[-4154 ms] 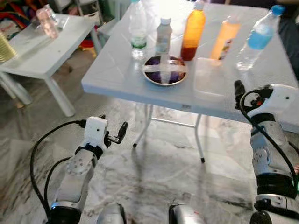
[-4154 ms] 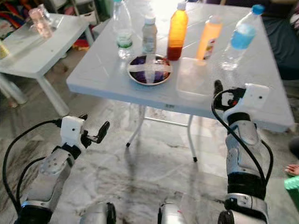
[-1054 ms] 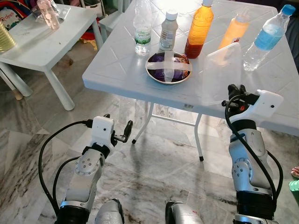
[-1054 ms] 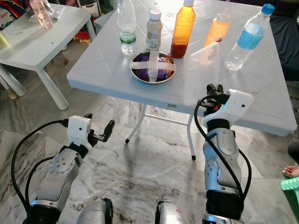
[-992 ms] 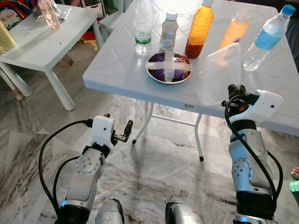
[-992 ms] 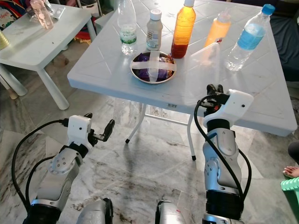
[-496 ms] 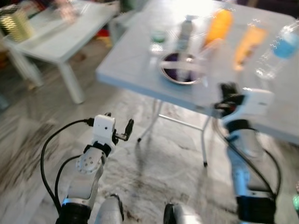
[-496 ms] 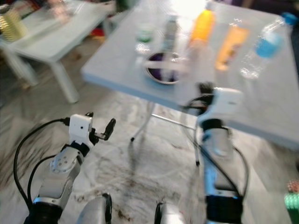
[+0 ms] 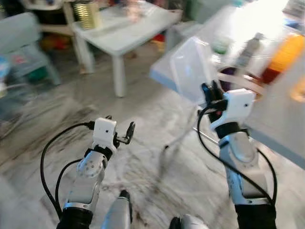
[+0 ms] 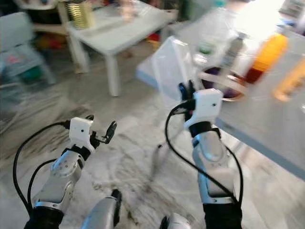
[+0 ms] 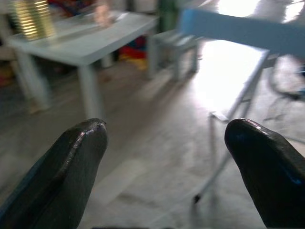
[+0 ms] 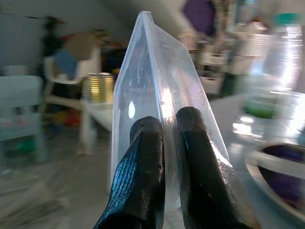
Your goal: Restocking fridge
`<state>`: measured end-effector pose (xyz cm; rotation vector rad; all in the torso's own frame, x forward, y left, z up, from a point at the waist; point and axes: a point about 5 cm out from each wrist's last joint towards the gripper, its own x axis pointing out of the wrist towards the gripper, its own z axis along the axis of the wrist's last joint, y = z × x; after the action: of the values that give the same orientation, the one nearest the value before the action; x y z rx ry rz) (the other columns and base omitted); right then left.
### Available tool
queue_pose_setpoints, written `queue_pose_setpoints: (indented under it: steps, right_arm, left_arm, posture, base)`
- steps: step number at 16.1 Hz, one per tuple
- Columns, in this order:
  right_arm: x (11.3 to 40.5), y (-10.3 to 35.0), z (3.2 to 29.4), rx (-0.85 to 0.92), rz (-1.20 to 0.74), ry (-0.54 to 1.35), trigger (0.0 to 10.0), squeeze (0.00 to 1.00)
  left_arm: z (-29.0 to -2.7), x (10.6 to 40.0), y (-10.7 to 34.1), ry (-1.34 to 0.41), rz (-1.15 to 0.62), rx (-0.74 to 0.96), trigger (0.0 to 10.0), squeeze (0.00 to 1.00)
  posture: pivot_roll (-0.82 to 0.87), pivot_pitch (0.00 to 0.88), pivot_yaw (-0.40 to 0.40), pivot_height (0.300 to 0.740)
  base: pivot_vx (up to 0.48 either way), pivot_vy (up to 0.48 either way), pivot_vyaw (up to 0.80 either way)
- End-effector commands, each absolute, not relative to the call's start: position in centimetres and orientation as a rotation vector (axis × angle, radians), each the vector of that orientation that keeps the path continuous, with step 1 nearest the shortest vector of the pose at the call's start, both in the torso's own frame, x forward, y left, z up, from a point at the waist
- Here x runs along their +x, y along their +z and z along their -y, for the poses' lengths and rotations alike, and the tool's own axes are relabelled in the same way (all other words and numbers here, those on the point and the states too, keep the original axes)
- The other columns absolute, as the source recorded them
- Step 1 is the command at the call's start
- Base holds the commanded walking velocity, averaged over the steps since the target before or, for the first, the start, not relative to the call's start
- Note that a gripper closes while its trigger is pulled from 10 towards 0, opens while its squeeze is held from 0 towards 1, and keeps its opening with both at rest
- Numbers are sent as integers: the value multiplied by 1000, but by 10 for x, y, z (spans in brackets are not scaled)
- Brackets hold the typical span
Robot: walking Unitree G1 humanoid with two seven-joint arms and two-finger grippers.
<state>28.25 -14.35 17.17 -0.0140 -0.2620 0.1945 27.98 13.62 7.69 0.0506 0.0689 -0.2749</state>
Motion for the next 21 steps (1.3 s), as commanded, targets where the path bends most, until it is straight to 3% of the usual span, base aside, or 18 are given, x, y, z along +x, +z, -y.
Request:
queue_pose_setpoints:
  steps: [1, 7, 21]
  right_arm:
    - [280, 172, 144, -26, 273, 204, 10000, 0]
    - [279, 146, 146, -58, 204, 224, 10000, 0]
    - [281, 132, 144, -70, 194, 223, 10000, 0]
  left_arm:
    - [-139, 281, 71, -235, -94, 86, 10000, 0]
    - [-170, 275, 51, -171, -153, 162, 10000, 0]
    - [-170, 278, 44, -143, -187, 195, 10000, 0]
  posture:
    - [9, 89, -28, 740]
    - [22, 70, -33, 740]
    - [33, 56, -29, 740]
  base:
    - [0, 0, 800]
    - [0, 0, 800]
    - [0, 0, 800]
